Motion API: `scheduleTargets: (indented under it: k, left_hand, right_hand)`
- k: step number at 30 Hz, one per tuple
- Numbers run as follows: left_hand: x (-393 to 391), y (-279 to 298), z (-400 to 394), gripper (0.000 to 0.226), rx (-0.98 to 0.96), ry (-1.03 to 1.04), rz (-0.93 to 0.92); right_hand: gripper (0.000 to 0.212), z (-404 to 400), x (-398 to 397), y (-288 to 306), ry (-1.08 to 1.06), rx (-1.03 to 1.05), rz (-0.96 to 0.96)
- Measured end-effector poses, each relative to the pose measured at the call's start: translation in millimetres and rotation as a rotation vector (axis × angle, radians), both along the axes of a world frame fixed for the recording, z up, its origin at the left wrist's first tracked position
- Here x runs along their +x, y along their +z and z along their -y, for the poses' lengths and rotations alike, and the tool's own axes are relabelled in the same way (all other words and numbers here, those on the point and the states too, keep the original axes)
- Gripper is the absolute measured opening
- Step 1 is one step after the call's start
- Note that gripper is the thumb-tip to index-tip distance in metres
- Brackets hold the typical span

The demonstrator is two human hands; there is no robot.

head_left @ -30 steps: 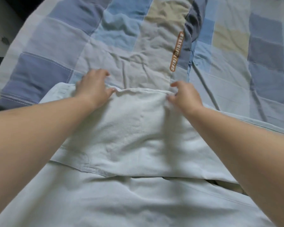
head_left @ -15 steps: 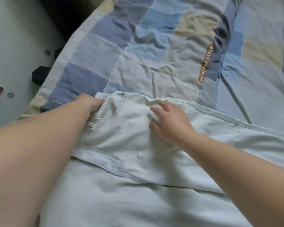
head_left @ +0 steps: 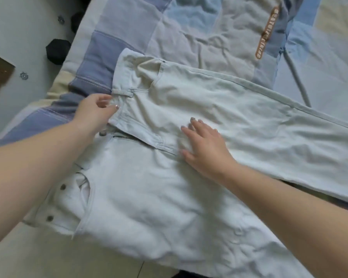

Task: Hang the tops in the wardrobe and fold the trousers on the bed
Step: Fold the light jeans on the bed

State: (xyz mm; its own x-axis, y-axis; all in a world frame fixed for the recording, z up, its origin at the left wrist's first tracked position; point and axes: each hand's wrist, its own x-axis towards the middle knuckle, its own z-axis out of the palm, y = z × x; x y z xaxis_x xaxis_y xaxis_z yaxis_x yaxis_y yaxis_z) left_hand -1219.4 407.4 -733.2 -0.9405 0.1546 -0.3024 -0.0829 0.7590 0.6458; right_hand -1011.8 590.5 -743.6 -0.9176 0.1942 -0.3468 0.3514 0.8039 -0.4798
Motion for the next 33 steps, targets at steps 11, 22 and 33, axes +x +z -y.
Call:
scheduleTargets:
  k: [11,22,33]
  left_hand:
    - [194.0,58.4,99.7,0.013,0.448,0.443,0.028]
    - [281.5,35.7,112.9,0.036,0.638,0.853,0.633]
    - [258.1,70.8,86.1,0.014,0.689,0.956,0.317]
  right_hand:
    - [0.018,129.8,158.0,39.0,-0.934,-1.124,0.213]
    - [0.011,186.8,190.6,21.3,-1.676,-1.749,0.277]
    - [0.009,178.6,195.5,72.8,-1.965,-1.718,-0.161]
